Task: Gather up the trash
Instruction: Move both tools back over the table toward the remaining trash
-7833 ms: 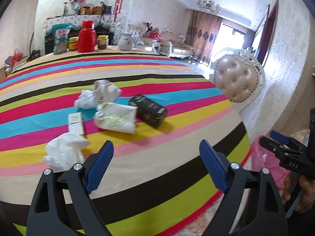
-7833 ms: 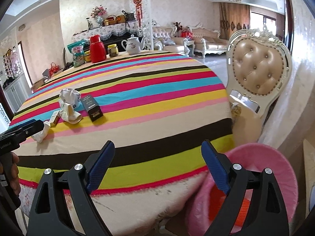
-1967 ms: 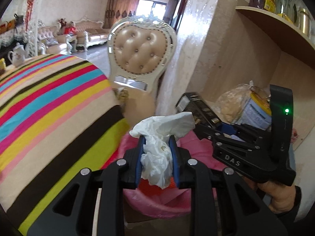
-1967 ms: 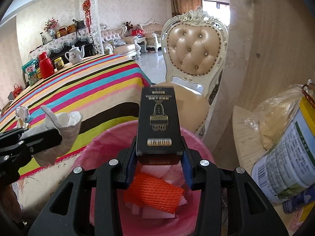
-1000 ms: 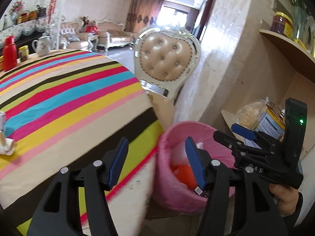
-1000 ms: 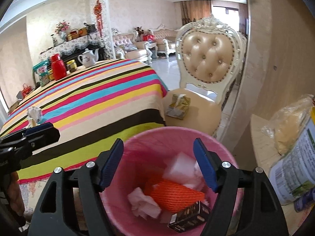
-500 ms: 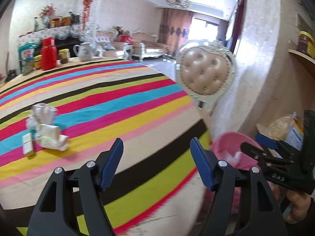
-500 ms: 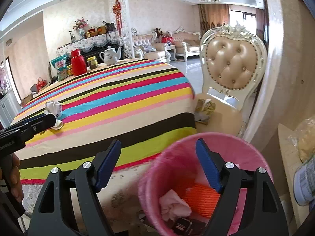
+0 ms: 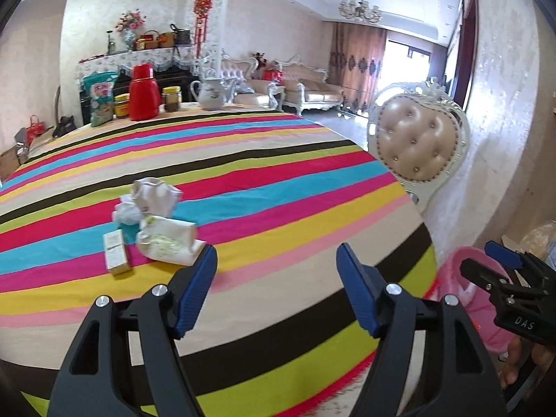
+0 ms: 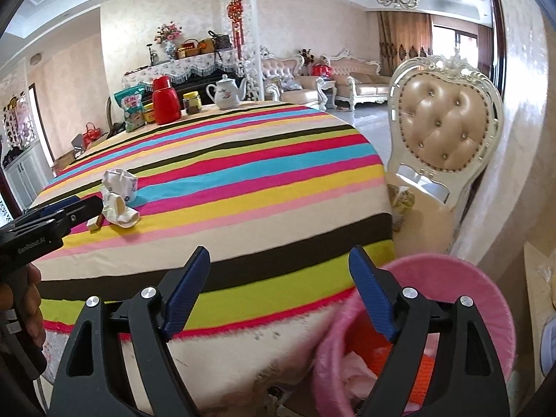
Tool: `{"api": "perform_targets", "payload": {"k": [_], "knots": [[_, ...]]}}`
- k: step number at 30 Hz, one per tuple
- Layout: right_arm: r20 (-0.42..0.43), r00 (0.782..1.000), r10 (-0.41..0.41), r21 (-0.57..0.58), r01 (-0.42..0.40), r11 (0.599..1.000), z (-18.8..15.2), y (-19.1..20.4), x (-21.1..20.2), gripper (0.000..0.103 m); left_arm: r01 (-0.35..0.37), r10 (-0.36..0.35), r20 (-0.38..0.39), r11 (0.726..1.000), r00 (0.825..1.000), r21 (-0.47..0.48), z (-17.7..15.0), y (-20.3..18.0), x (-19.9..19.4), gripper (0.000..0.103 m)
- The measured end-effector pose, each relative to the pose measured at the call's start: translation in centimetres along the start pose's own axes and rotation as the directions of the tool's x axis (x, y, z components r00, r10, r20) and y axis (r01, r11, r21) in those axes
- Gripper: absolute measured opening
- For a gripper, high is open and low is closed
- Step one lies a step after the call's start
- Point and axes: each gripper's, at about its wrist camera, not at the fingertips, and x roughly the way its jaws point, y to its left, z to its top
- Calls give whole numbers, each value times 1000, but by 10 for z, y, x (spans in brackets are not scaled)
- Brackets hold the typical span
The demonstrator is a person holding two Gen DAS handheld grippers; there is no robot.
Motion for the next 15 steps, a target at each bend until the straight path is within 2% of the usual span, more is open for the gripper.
{"api": "perform_targets", "payload": {"k": [6, 15], "knots": [[3, 1000, 16, -8, -16, 1000, 9, 15, 9, 78, -54, 54, 10, 999, 999, -9, 3, 18, -2, 69], [-6, 999, 49, -37, -49, 998, 24, 43, 27, 80, -94, 94, 8, 995, 996, -30, 7, 41, -1, 69]]}}
